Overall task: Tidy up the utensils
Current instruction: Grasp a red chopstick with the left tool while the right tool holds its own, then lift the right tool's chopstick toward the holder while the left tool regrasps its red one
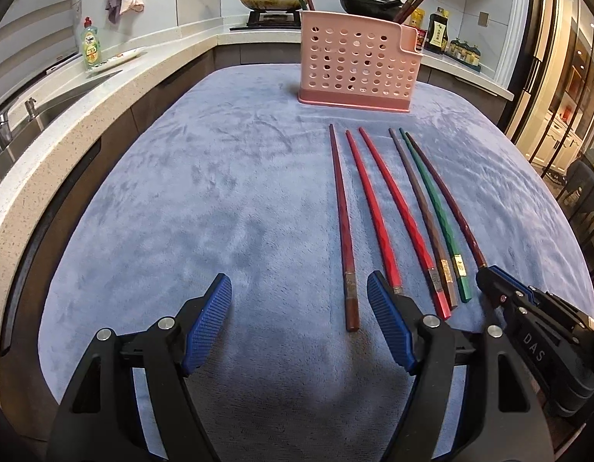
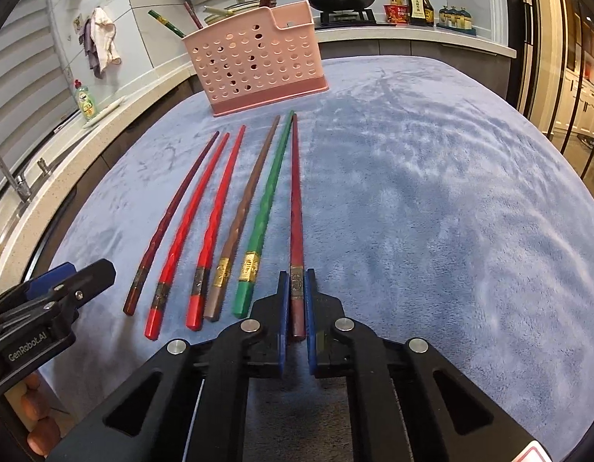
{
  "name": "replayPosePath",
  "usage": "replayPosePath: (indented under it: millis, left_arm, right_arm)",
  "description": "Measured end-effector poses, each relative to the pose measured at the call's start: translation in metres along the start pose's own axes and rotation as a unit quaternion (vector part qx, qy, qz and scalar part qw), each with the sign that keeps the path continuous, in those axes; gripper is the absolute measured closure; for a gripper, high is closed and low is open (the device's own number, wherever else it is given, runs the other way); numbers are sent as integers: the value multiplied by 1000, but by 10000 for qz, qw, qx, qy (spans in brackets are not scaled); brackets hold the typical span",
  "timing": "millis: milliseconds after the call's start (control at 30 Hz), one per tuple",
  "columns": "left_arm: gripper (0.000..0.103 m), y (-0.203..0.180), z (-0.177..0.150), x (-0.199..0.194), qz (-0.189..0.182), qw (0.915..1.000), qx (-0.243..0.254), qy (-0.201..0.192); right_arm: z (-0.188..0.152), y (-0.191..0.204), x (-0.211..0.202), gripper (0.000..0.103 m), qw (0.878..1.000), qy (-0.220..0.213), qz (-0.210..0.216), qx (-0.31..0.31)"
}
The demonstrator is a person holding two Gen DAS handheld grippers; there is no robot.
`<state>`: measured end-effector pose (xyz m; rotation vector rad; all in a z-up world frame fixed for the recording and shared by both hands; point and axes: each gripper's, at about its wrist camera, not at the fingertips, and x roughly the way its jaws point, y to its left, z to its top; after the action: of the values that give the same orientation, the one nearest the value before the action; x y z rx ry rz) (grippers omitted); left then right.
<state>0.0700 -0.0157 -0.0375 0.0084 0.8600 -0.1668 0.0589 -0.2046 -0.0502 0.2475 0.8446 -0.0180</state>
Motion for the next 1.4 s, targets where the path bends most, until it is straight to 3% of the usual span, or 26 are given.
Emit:
replayPosePath:
  millis: [300,600,667,900,1167,1400]
  left_arm:
    - [34,-1,-2,13,-56,9998,-82,154]
    - [45,-5,-5,26,71,9997,4,234]
    - [51,-4,-5,26,102,9997,10,232]
    - [91,3,-1,25,-21,9996,-25,289]
    - [93,10,4,13,-190,9994,-153,227]
    - [95,18,19,-16,-287,9989,-359,-76]
  right_arm:
    - [-1,-11,-3,97,9999,-43,29,156]
    - [-2,-12,-4,97,9998,-44,41,167]
    - [-2,-12,-4,96,9998,-43,43,170]
    - [-3,-13,-7,96,9998,-37,60,200]
    - [1,-20,-28,96,9993,-184,132,295]
    - [20,-21,-62,96,9973,-610,215,344]
